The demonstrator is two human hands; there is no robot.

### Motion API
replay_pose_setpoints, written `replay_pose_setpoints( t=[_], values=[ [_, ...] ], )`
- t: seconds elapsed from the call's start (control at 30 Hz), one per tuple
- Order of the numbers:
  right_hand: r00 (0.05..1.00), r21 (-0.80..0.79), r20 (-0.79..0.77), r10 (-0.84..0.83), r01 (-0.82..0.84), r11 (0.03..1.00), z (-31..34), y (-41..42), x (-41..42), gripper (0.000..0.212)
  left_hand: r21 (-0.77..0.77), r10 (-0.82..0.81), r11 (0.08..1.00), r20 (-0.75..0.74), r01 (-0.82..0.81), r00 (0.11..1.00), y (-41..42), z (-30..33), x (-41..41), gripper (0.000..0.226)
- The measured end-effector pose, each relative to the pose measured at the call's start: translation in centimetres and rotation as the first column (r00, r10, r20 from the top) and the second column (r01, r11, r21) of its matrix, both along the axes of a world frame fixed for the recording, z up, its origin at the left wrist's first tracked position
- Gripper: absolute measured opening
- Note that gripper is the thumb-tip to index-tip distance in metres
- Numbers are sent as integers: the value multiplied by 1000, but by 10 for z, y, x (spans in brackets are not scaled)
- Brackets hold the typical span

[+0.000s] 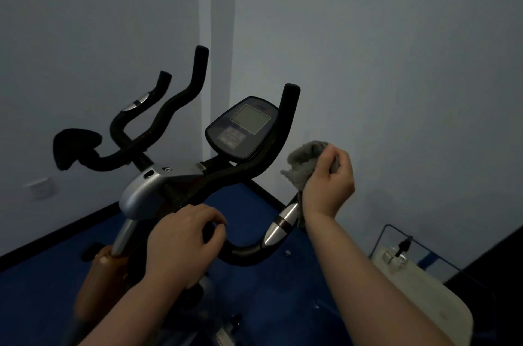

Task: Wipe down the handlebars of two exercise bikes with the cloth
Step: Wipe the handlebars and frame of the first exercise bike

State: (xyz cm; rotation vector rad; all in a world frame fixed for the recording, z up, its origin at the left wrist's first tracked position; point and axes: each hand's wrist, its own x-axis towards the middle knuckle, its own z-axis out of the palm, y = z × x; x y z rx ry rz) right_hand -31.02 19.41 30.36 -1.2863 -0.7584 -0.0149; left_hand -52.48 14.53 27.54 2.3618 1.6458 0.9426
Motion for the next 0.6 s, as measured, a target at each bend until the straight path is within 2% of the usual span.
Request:
replay_pose_setpoints(
  t=[0.1, 0.17, 0.27, 0.33, 0.4, 0.43, 0.47, 0.6],
  values=[
    [998, 4, -57, 2, -2, 1000, -12, -13, -9, 28, 3, 2, 1000, 5, -2, 1000, 0, -1, -1, 27],
    [999, -25, -34, -16, 15, 1000, -26, -25, -20, 35, 0, 2, 1000, 2, -2, 1000, 1, -1, -1, 28],
    [977, -55, 196, 79, -70, 996, -45, -44, -32, 44, 2, 6, 1000, 15, -6, 1000, 1, -1, -1, 27],
    [879, -103, 468, 93, -50, 993, -45, -43, -19, 41, 5, 9, 1000, 18, -9, 1000, 1, -2, -1, 27],
    [699, -145, 706, 113, -14, 989, -39, -37, 0, 37, 6, 10, 1000, 21, -10, 1000, 0, -2, -1, 26],
    [616, -162, 775, 143, -25, 987, -38, -35, 7, 35, 9, 15, 1000, 28, -15, 999, -1, -1, -1, 27],
    [552, -173, 816, 171, -49, 984, -38, -34, 11, 34, 12, 20, 1000, 37, -21, 999, -1, 0, -1, 27],
    [400, -250, 871, 285, -139, 958, -44, -48, -17, 40, 26, 36, 999, 45, -37, 998, 0, -2, -1, 30]
  ],
)
